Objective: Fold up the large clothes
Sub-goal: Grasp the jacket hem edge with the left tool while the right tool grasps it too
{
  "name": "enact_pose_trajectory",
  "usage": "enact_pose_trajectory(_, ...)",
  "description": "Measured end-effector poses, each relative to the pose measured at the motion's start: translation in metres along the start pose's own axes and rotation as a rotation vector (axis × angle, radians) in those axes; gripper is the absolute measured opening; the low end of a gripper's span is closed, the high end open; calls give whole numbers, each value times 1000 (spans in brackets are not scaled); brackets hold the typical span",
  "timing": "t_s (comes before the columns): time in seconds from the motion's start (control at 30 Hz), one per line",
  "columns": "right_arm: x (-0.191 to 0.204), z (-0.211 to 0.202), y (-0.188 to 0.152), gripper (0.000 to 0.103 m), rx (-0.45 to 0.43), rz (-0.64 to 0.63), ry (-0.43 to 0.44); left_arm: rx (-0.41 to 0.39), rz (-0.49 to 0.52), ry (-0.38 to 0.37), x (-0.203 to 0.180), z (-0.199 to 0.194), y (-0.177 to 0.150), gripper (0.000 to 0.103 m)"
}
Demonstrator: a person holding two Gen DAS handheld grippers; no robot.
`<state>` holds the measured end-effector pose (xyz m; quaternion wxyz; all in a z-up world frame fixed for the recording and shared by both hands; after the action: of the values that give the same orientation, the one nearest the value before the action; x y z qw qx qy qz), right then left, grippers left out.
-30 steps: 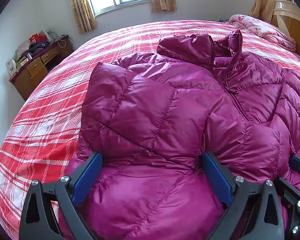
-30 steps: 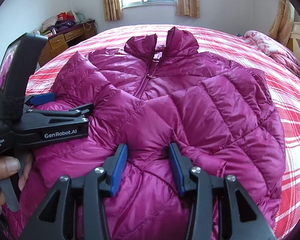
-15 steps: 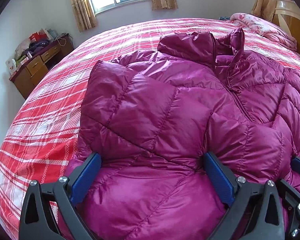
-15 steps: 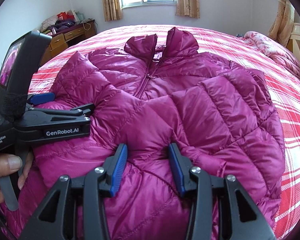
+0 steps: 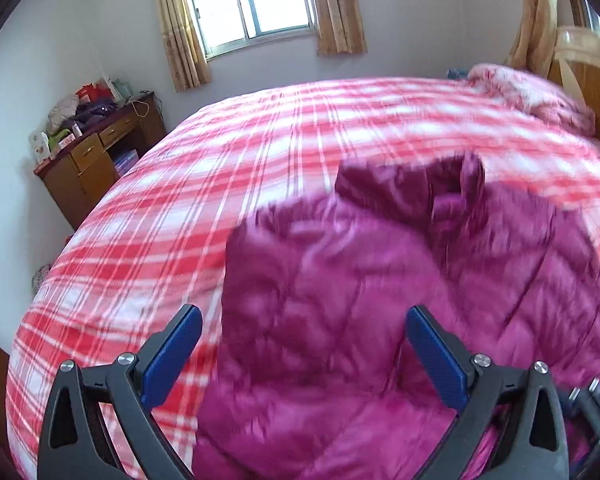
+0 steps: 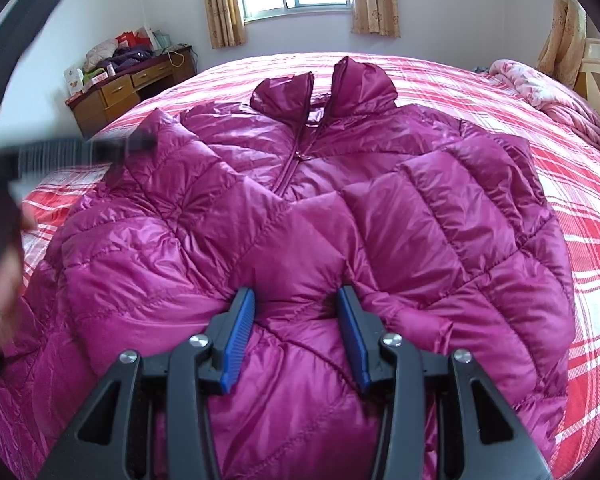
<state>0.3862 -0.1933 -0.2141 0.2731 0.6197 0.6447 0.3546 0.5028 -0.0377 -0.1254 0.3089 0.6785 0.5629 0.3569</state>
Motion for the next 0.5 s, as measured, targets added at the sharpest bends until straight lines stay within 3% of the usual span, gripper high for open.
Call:
enact_pose_trajectory(0.1, -1, 0, 0, 47, -2, 7, 9, 16, -91, -47, -1, 27, 50, 102)
enact_pose_trajectory(0.27, -3, 1, -1, 47, -5, 19, 25, 100, -132, -70, -29, 100, 111, 102)
enact_pose_trajectory(0.4, -4, 2, -1, 47, -9, 27, 34, 250, -107, -25, -48, 168, 123, 102)
enact_pose_trajectory(0.5, -5, 1, -1, 47, -14, 37, 46, 295, -37, 39, -55, 196, 114, 102)
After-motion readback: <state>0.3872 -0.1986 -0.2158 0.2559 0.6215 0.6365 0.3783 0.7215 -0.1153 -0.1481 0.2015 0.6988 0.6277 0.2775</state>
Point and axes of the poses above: each gripper's, at about its wrist camera, not at the fingertips, and z roughly the way its jaws point, x to its left, y to its top, the point moved 4 cm from there along z, roughly the way its jaws point, and after that the axes turned 9 degrees about -x, right-handed, at the moved point
